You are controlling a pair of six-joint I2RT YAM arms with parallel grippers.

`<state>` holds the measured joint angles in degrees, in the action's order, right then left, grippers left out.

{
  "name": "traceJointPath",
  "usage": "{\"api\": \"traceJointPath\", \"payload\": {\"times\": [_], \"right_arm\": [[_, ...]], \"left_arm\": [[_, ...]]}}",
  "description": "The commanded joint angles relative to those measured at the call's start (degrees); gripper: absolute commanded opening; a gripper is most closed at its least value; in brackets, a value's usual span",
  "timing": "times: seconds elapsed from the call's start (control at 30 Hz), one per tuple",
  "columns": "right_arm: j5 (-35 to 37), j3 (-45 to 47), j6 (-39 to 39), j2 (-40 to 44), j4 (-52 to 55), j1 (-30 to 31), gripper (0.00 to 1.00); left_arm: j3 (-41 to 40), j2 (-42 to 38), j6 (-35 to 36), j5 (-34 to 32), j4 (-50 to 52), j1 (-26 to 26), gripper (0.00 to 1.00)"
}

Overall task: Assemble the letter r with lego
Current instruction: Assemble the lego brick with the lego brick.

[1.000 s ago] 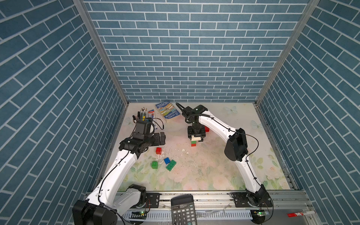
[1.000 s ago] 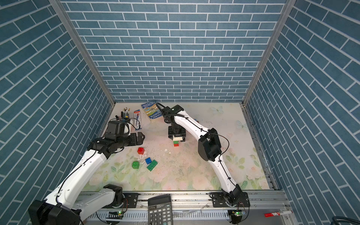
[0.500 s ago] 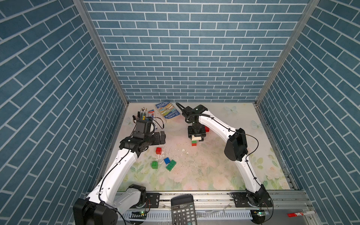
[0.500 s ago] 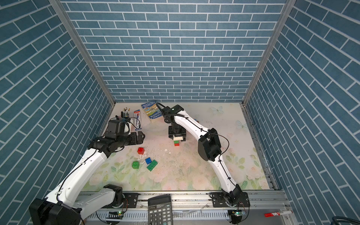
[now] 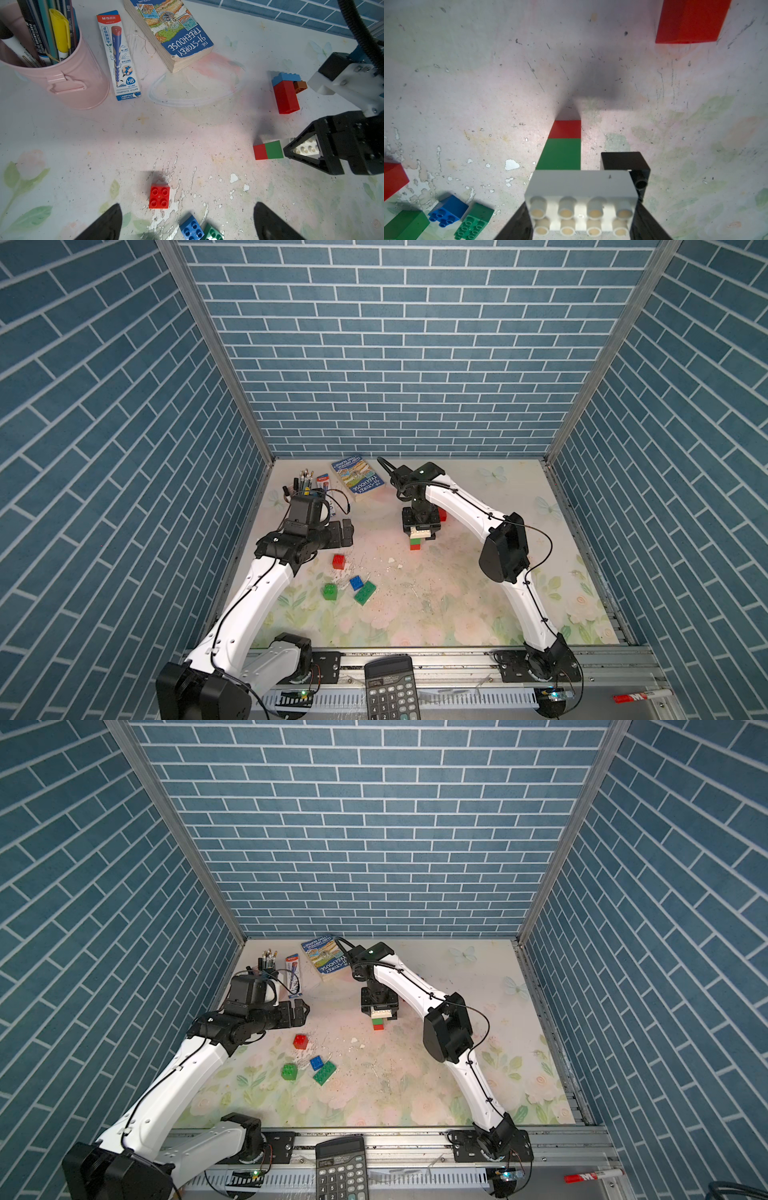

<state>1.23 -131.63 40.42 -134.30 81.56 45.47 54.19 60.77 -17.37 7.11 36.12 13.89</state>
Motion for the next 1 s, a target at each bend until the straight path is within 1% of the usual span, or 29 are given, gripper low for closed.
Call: {"api": "traceJointPath", "payload": {"times": [0.0,0.07,0.23,0.5,0.53,0.57,0.67,0.7,0.97], "right_arm": [[1.32,0.07,-0.8,-0.11,0.79,-0.56,0.52],[1.09,0.57,-0.87,0.25,0.3,-0.65,0.56],[-0.3,2.37,-1.05,1.38,-1.84,-0.82,0.6],[-0.53,4.21,-1.38,2.8,-3.43,-1.1,0.64],[-0.61,4.19,-1.53,2.73,-3.42,-1.13,0.66],[-1.01,4.11,-1.72,2.72,-3.36,-1.18,0.71],[-1.62,4.29,-2.07,2.99,-3.68,-1.18,0.73],[-2.04,4.28,-2.23,2.98,-3.84,-1.18,0.81],[-0.63,3.66,-2.79,3.55,-2.9,-1.27,0.82]], "left_arm": [[1.0,0.5,-0.3,-0.35,-0.84,-0.35,0.99],[1.04,0.74,-0.22,-0.32,-0.82,-0.35,1.0],[1.17,0.86,0.09,-0.35,-0.75,-0.35,1.0],[1.52,1.4,0.31,-0.34,-1.03,-0.35,0.99],[1.53,1.51,0.4,-0.26,-1.1,-0.35,1.0],[1.61,1.67,0.47,-0.17,-1.14,-0.35,1.0],[1.73,1.9,0.56,0.0,-1.23,-0.35,1.0],[1.7,1.91,0.6,0.0,-1.31,-0.35,1.0],[1.53,2.24,0.49,-0.52,-1.76,-0.35,1.0]]}}
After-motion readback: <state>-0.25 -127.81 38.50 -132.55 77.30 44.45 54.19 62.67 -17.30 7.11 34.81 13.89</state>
